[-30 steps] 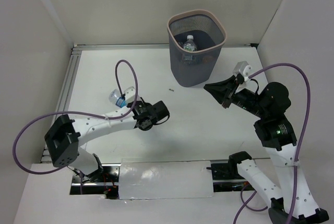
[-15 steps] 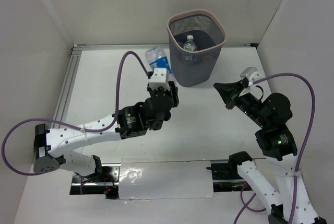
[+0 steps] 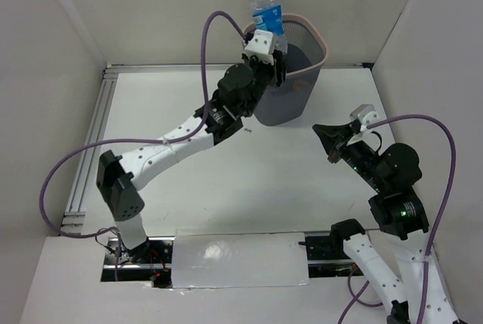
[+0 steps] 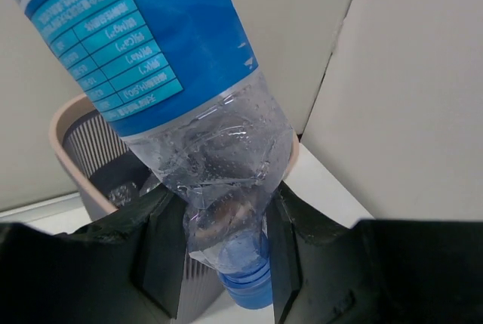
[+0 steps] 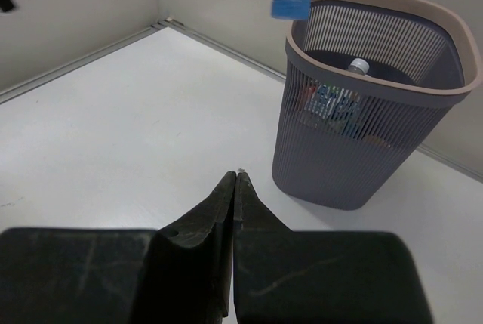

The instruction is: Put the plastic bottles in the bin

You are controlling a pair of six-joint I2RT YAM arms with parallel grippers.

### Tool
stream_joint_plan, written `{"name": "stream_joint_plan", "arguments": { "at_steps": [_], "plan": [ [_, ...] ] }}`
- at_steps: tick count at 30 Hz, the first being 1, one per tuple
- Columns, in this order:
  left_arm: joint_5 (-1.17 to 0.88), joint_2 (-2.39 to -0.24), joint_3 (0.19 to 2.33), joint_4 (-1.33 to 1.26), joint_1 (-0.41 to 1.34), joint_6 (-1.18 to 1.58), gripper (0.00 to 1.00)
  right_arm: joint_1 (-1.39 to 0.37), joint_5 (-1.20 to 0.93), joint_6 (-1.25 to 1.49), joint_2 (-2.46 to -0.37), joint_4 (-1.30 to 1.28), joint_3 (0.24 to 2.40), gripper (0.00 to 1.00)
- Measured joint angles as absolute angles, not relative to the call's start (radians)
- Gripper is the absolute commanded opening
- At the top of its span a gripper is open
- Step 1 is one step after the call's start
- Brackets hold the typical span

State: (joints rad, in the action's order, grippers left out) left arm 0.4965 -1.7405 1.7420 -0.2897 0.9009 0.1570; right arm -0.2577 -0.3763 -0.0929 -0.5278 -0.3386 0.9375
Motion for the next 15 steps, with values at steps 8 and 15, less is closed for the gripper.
{"name": "stream_joint_plan", "arguments": {
  "at_steps": [8,15],
  "plan": [
    [0.382,-1.975,1.888,-0.424,0.786,0.111,0.23,-0.258,-0.361,-0.094,-0.487,-0.341,0.906,0.04],
    [0.389,-2.193,2.115,-0.451,0.767,0.072,0.64,-0.257,-0.355,-0.095,-0.457,-0.345,0.881,0.11]
  ]
}}
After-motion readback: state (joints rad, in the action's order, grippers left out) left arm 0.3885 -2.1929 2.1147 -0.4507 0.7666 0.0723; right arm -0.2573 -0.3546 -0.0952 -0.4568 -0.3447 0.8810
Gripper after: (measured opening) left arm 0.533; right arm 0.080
